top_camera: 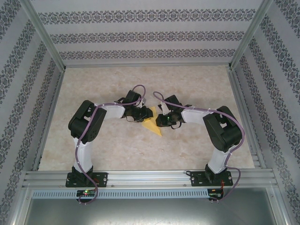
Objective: Fold a paper plane with a square sheet of paper (fold left side to right side)
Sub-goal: Fourth fold the wing at the center of the table.
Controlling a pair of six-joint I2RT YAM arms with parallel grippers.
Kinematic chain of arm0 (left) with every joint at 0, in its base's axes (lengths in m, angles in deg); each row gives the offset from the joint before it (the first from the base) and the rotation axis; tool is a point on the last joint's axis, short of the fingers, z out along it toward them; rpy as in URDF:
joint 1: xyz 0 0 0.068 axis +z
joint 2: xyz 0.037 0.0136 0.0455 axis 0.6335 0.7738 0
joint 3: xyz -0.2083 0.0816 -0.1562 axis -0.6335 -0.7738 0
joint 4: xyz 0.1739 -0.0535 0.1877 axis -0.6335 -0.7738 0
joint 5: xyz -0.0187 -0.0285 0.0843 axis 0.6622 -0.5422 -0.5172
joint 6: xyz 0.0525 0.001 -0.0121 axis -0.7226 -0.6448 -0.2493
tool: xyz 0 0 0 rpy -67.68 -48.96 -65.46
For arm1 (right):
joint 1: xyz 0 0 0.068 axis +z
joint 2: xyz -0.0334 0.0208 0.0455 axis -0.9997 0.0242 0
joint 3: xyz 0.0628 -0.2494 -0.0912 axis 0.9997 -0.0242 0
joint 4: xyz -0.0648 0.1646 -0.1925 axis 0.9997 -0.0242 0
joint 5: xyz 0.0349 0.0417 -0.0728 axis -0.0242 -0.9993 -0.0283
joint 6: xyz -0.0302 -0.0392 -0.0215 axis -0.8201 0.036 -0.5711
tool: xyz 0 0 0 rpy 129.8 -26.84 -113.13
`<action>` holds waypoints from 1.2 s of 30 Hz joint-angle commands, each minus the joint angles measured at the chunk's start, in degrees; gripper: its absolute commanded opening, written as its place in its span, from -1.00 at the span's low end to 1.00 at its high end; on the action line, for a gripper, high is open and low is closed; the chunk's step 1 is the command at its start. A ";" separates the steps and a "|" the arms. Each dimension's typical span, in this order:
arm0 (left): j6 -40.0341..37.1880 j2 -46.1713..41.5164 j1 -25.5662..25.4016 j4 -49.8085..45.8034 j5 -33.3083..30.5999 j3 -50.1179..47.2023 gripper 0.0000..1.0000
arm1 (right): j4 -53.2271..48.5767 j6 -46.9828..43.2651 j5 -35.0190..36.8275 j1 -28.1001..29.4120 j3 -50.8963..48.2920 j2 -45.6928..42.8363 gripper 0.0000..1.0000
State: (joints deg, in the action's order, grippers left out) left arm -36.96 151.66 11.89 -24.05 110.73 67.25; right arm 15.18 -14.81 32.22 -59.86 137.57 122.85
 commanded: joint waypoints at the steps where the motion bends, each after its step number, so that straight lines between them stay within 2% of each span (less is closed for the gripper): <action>1: -2.07 0.93 -0.46 -4.41 -4.55 -2.46 -0.44 | -3.90 -0.78 1.58 -0.34 2.03 -3.43 -0.54; 4: -1.96 0.89 -0.45 -4.04 -4.58 -2.76 -0.44 | -6.88 -1.32 1.93 -0.98 3.12 -6.07 -0.41; 7: -1.96 0.80 -0.44 -3.98 -4.46 -2.93 -0.45 | -8.24 -1.39 0.96 -1.07 2.42 -8.38 -0.39; 11: -2.01 0.67 -0.44 -3.94 -4.48 -3.08 -0.45 | -5.09 1.21 -6.60 0.14 0.50 -9.62 -0.45; 15: -1.97 0.67 -0.49 -3.99 -4.53 -2.94 -0.45 | -1.42 4.29 -13.36 2.36 0.14 -7.05 -0.54; 23: -2.25 0.39 -0.44 -4.41 -4.53 -2.73 -0.45 | -2.12 4.27 -10.44 4.04 -0.04 -2.33 -0.55; 36: -2.70 0.36 -0.44 -4.95 -4.72 -2.56 -0.45 | -6.00 1.67 -5.90 3.77 -0.59 -0.42 -0.54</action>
State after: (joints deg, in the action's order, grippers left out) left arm -37.66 151.29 11.65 -23.29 110.30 66.55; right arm 11.12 -11.75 24.67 -55.77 137.79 121.63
